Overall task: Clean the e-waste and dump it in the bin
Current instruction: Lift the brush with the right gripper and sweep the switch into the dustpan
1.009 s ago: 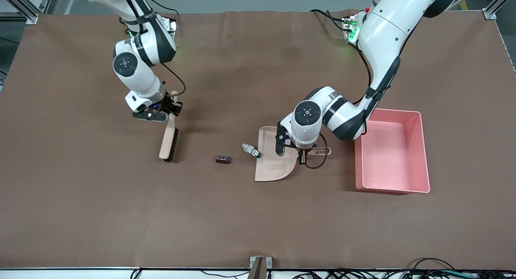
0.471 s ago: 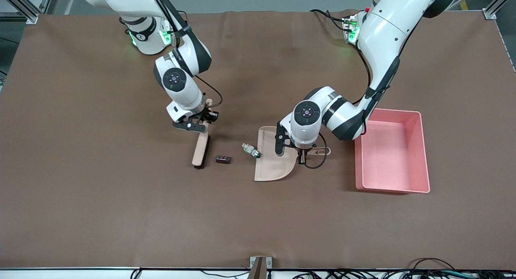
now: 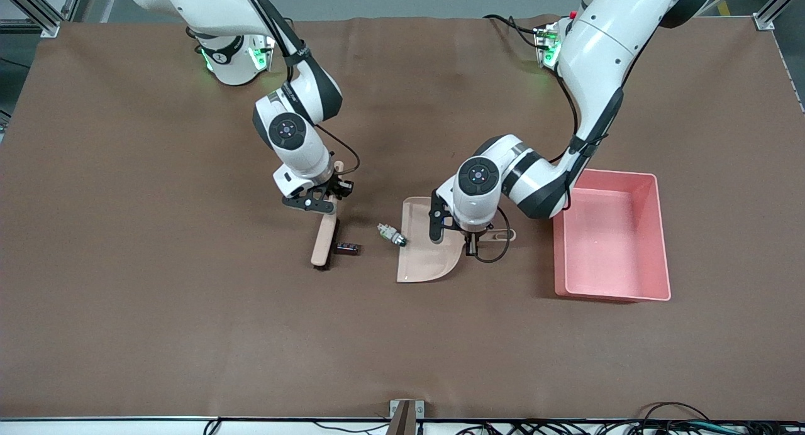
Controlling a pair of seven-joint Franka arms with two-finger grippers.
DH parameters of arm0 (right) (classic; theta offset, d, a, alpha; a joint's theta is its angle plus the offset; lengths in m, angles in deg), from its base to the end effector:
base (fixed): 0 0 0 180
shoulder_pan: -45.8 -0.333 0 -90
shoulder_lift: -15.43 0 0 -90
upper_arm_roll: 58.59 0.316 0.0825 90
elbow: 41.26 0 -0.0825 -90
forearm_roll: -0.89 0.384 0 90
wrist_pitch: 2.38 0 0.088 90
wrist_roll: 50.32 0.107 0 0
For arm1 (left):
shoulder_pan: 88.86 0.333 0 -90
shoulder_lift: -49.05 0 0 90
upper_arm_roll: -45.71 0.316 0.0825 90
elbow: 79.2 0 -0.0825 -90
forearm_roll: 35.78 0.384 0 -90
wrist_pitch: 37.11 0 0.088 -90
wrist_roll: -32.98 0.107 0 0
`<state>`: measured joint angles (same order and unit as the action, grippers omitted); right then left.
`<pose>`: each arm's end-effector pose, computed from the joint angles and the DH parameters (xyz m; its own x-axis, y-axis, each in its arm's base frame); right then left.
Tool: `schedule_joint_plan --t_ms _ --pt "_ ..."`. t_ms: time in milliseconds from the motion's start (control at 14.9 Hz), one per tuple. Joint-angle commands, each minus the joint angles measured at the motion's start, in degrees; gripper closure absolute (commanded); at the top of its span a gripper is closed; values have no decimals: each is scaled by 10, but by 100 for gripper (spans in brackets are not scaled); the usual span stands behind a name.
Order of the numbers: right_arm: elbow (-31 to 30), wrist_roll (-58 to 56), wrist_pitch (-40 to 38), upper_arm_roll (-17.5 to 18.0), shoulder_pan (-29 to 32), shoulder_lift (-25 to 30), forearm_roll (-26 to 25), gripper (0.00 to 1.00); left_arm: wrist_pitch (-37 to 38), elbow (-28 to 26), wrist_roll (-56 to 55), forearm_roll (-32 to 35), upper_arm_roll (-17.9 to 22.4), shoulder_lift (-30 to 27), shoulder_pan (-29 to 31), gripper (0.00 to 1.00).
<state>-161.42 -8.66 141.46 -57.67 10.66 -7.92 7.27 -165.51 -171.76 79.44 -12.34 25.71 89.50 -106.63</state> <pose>0.4729 0.3431 0.2243 0.9814 -0.1862 -0.0464 -0.1887 -0.9805 -0.0556 0.5697 -0.3880 0.2274 -0.0835 -0.9928 -0.0854 -0.9955 0.0870 -0.0378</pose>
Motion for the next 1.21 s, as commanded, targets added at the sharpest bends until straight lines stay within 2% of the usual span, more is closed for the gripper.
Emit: schedule_joint_plan --t_ms 0,202,471,740,875,1009,1144 --pt "42 10 -8 -4 -25 -32 9 100 9 16 -12 2 1 11 -9 100" --pt "94 50 -20 -4 -56 -64 11 100 9 16 -12 2 1 10 -9 100" --pt "234 95 -92 -3 -106 -144 13 100 9 16 -13 1 1 10 -9 100" --pt "304 141 -88 3 -134 -196 24 100 9 16 -28 4 1 10 -9 100" --pt "332 138 -91 7 -136 -210 61 100 9 16 -28 4 1 10 -9 100" --pt "339 139 -104 13 -135 -208 64 100 9 16 -28 4 1 10 -9 100" --pt "376 138 -175 20 -127 -205 64 100 9 16 -28 3 1 10 -9 100"
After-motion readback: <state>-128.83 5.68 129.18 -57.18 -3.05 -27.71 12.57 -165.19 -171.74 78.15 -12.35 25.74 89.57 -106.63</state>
